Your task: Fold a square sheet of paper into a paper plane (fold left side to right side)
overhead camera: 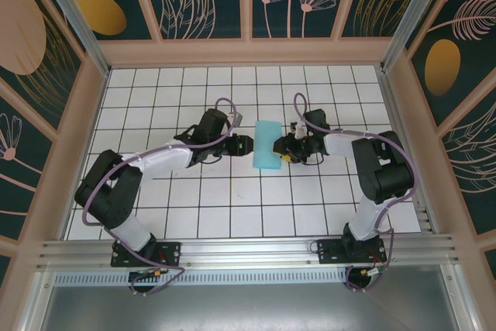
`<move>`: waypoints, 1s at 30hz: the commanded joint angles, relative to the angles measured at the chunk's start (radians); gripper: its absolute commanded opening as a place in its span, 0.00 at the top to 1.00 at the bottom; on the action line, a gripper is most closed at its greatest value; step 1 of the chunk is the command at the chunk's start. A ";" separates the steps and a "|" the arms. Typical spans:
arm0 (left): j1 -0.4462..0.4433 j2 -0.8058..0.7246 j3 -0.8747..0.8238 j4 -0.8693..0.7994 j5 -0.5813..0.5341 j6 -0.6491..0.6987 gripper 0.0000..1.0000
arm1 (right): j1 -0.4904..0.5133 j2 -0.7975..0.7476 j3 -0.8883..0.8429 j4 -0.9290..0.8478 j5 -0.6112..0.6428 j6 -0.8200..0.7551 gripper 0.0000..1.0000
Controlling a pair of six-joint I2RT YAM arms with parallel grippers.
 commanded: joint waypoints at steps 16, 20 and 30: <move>-0.303 0.088 0.102 -0.069 -0.369 0.214 0.33 | -0.016 -0.012 0.072 -0.015 -0.065 0.037 0.71; -0.343 0.168 0.160 -0.083 -0.424 0.214 0.31 | -0.017 -0.017 0.068 -0.005 -0.074 0.052 0.72; -0.368 0.272 0.241 -0.104 -0.584 0.216 0.25 | -0.015 -0.018 0.052 0.010 -0.080 0.072 0.73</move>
